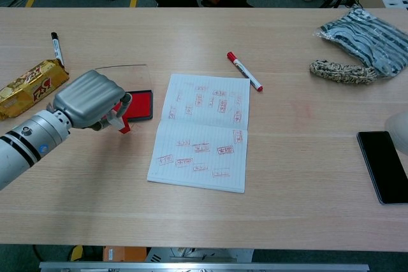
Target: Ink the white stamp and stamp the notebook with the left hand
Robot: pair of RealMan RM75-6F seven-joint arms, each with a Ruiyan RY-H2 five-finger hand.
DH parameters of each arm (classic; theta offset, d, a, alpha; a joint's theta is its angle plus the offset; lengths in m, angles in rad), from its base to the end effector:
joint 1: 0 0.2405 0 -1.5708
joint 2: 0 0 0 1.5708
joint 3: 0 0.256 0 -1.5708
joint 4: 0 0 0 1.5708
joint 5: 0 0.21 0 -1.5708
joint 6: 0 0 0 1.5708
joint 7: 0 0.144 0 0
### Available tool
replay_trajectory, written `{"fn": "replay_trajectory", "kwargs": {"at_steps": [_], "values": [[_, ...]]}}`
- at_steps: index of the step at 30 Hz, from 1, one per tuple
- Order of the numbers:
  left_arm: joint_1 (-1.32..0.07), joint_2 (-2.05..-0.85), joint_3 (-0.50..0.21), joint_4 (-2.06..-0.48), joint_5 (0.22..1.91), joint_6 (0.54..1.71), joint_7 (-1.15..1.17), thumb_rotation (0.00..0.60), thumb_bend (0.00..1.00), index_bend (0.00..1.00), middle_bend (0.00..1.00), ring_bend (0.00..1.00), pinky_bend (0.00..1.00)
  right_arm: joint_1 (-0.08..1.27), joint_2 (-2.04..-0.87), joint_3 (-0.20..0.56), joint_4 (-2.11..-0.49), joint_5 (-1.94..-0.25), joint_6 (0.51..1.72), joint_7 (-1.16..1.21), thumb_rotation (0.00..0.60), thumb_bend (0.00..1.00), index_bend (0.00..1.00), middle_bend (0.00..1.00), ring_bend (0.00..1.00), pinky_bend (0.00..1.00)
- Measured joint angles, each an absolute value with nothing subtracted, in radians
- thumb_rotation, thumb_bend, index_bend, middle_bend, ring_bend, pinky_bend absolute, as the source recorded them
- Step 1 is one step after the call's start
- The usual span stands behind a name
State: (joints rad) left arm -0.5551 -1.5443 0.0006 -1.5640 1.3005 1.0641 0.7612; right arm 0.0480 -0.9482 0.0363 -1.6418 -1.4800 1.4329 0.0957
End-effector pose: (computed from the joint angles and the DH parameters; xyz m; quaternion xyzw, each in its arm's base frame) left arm -0.1901 0.2605 -0.0314 -0.8322 -0.2151 -0.2539 0.4435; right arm -0.3287 -0.1663 0.2052 0.5954 -0.4074 0.3441 0.6010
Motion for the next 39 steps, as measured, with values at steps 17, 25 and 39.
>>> {"fn": "replay_trajectory", "kwargs": {"at_steps": [17, 25, 39], "values": [[-0.644, -1.6, -0.062, -1.435, 1.175, 0.973, 0.805, 0.6, 0.27, 0.59, 1.0, 1.0, 1.0, 0.048, -0.952, 0.039, -1.638, -1.468, 1.427, 0.091, 0.6, 0.22, 0.33, 0.35, 0.29, 0.44], [-0.677, -1.622, -0.072, -1.387, 1.121, 0.95, 0.834, 0.6, 0.27, 0.59, 1.0, 1.0, 1.0, 0.043, -0.955, 0.038, -1.635, -1.461, 1.428, 0.09, 0.6, 0.22, 0.33, 0.35, 0.29, 0.44], [-0.717, -1.65, -0.059, -1.364, 1.049, 0.934, 0.901, 0.6, 0.27, 0.58, 1.0, 1.0, 1.0, 0.034, -0.956, 0.038, -1.625, -1.452, 1.43, 0.097, 0.6, 0.22, 0.34, 0.35, 0.29, 0.44]]}}
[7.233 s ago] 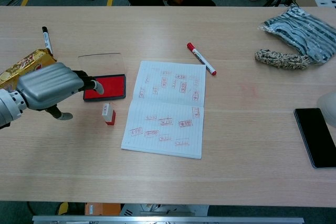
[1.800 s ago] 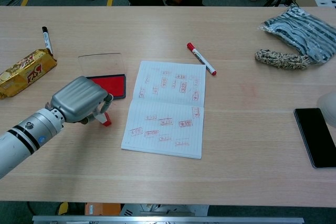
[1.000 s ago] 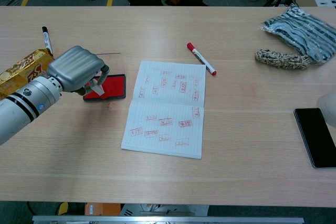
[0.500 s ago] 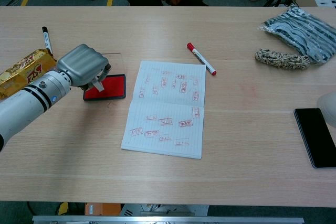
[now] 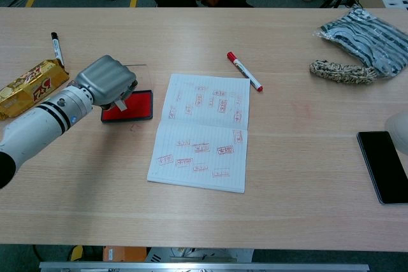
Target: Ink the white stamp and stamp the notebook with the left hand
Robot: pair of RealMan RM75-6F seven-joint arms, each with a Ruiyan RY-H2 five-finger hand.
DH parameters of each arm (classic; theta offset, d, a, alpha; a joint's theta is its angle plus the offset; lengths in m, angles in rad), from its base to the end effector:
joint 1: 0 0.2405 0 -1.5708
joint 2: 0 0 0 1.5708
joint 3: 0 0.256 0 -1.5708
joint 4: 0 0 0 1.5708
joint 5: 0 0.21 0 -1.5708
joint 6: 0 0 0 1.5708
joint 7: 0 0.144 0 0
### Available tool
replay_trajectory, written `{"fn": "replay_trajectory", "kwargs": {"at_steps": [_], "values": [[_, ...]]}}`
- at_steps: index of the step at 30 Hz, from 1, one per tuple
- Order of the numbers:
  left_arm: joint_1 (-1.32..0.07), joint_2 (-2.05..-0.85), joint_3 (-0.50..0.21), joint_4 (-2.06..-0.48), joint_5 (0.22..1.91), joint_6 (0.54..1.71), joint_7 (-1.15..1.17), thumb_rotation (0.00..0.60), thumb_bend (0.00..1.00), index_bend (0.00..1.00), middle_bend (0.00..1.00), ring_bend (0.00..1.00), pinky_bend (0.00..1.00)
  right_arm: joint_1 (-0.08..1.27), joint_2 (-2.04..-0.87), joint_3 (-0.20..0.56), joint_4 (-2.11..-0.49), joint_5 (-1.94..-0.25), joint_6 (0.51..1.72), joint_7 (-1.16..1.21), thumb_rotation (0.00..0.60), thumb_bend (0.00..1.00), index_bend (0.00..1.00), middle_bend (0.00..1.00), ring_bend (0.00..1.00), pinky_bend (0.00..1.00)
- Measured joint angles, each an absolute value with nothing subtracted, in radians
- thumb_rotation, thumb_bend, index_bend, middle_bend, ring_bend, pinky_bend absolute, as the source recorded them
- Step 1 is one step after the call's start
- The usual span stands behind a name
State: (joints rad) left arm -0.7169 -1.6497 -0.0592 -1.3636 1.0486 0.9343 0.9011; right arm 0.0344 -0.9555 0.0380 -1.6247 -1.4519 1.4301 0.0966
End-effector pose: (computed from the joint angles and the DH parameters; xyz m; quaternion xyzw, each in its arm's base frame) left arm -0.1878 0.3184 -0.0590 -0.8440 -0.1892 -0.1747 0.4705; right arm -0.3373 -0.1619 0.2069 0.5842 -0.4141 0.3334 0.6132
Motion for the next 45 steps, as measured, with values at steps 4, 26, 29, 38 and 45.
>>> {"fn": "replay_trajectory", "kwargs": {"at_steps": [4, 26, 29, 38, 45], "values": [[-0.728, -1.655, -0.055, -1.363, 1.028, 0.934, 0.921, 0.6, 0.27, 0.58, 1.0, 1.0, 1.0, 0.033, -0.955, 0.038, -1.623, -1.45, 1.43, 0.098, 0.6, 0.22, 0.33, 0.35, 0.29, 0.44], [-0.756, -1.647, -0.033, -1.406, 0.983, 0.967, 0.955, 0.6, 0.27, 0.57, 1.0, 1.0, 1.0, 0.023, -0.956, 0.041, -1.608, -1.449, 1.44, 0.117, 0.6, 0.22, 0.33, 0.35, 0.29, 0.45], [-0.753, -1.618, -0.032, -1.459, 0.996, 0.991, 0.952, 0.6, 0.27, 0.57, 1.0, 1.0, 1.0, 0.025, -0.957, 0.042, -1.605, -1.452, 1.438, 0.12, 0.6, 0.22, 0.33, 0.35, 0.29, 0.45], [-0.737, -1.547, 0.0, -1.66, 1.08, 1.078, 0.979, 0.6, 0.27, 0.57, 1.0, 1.0, 1.0, 0.028, -0.962, 0.041, -1.595, -1.46, 1.435, 0.132, 0.6, 0.22, 0.33, 0.35, 0.29, 0.44], [-0.726, -1.58, 0.045, -1.748, 1.166, 1.123, 1.029, 0.6, 0.27, 0.57, 1.0, 1.0, 1.0, 0.025, -0.959, 0.039, -1.59, -1.462, 1.437, 0.14, 0.6, 0.22, 0.34, 0.35, 0.29, 0.45]]}}
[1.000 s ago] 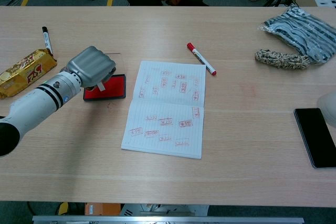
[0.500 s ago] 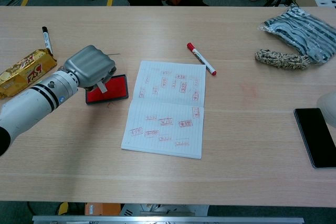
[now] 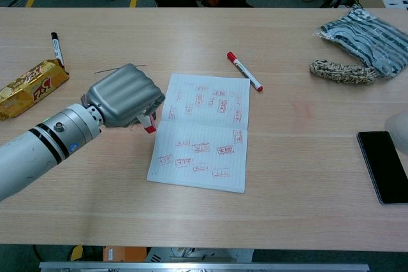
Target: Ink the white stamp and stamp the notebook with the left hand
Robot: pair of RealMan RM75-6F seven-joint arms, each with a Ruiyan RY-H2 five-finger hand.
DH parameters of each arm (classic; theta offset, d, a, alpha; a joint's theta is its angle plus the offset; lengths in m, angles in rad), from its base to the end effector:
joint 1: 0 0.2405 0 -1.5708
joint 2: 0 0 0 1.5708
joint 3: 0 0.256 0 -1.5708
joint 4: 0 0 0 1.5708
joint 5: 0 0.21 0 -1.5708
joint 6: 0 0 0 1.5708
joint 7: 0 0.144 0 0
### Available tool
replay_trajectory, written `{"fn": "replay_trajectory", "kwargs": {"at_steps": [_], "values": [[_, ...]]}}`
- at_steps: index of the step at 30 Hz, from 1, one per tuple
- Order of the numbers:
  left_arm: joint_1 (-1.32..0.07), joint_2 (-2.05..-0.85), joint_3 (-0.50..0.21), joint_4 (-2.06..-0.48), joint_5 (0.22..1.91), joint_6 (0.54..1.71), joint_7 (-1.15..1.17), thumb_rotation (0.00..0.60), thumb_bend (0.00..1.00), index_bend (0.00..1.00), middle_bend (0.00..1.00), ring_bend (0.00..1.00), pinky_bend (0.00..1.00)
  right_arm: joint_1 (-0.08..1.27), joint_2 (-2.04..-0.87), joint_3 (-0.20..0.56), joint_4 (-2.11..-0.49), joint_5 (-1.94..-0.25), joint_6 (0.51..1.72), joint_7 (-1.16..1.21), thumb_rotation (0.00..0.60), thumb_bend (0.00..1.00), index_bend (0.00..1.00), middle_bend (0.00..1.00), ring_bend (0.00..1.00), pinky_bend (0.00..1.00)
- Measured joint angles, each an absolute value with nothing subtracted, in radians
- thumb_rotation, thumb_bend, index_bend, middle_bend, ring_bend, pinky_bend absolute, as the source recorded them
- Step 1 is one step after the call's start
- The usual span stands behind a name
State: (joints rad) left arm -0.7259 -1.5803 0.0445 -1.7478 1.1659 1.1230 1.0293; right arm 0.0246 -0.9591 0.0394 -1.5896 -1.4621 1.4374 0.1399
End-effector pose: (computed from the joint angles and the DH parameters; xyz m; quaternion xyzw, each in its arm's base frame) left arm -0.1203 0.2496 -0.0441 -0.8630 -0.1383 -0.2595 0.4108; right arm -0.3433 -0.1593 0.2108 0.5802 -0.4154 0.3386 0.6133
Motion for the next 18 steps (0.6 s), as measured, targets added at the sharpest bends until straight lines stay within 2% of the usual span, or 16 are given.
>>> {"fn": "replay_trajectory", "kwargs": {"at_steps": [5, 18], "values": [[-0.724, -1.637, 0.055, -1.739, 1.184, 1.127, 1.055, 0.6, 0.27, 0.57, 1.0, 1.0, 1.0, 0.02, -0.957, 0.037, -1.587, -1.461, 1.439, 0.145, 0.6, 0.22, 0.33, 0.35, 0.29, 0.44], [-0.717, -1.748, 0.059, -1.591, 1.215, 1.115, 1.063, 0.6, 0.27, 0.57, 1.0, 1.0, 1.0, 0.016, -0.954, 0.038, -1.587, -1.454, 1.44, 0.142, 0.6, 0.22, 0.33, 0.35, 0.29, 0.44]]}}
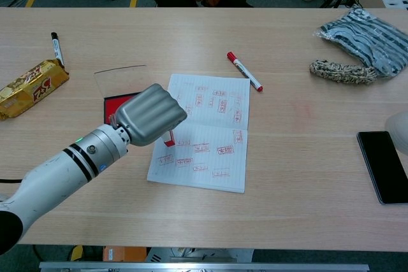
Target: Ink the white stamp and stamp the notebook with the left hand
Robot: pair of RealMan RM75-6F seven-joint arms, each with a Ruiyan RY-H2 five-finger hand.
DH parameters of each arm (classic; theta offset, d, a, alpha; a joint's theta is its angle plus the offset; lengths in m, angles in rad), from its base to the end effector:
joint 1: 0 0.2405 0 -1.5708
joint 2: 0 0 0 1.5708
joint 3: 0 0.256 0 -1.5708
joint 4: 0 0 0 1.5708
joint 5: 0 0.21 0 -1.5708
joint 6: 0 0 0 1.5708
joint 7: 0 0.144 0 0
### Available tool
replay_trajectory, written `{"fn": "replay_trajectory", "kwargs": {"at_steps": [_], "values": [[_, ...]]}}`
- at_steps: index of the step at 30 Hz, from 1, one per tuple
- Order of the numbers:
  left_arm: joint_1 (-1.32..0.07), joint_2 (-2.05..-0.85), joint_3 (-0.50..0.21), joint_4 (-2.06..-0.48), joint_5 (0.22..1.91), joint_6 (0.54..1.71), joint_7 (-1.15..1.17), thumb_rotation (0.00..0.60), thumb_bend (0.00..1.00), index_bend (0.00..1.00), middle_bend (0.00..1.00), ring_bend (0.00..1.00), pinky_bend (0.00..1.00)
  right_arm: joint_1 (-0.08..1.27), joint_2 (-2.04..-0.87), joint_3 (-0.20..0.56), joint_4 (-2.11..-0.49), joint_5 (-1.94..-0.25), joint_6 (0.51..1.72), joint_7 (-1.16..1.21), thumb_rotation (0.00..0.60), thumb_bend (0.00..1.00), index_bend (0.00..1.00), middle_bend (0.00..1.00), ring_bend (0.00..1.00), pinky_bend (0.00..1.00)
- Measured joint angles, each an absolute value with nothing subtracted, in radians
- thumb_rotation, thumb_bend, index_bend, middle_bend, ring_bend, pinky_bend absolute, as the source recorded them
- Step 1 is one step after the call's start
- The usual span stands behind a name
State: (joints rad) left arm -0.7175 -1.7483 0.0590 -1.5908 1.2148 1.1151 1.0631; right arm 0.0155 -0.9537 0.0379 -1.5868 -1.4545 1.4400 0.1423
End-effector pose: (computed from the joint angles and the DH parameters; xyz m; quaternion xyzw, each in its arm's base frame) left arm -0.1129 0.2377 -0.0882 -0.8714 -0.1054 -0.2638 0.3999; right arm -0.3463 -0.1558 0.2138 0.5763 -0.4170 0.3335 0.6187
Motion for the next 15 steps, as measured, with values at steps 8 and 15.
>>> {"fn": "replay_trajectory", "kwargs": {"at_steps": [8, 15], "values": [[-0.705, -1.791, 0.061, -1.513, 1.237, 1.11, 1.041, 0.6, 0.27, 0.57, 1.0, 1.0, 1.0, 0.013, -0.95, 0.038, -1.592, -1.453, 1.442, 0.136, 0.6, 0.22, 0.33, 0.35, 0.29, 0.44], [-0.695, -1.815, 0.067, -1.471, 1.259, 1.102, 1.039, 0.6, 0.27, 0.57, 1.0, 1.0, 1.0, 0.009, -0.946, 0.039, -1.596, -1.451, 1.447, 0.134, 0.6, 0.22, 0.33, 0.35, 0.29, 0.44]]}}
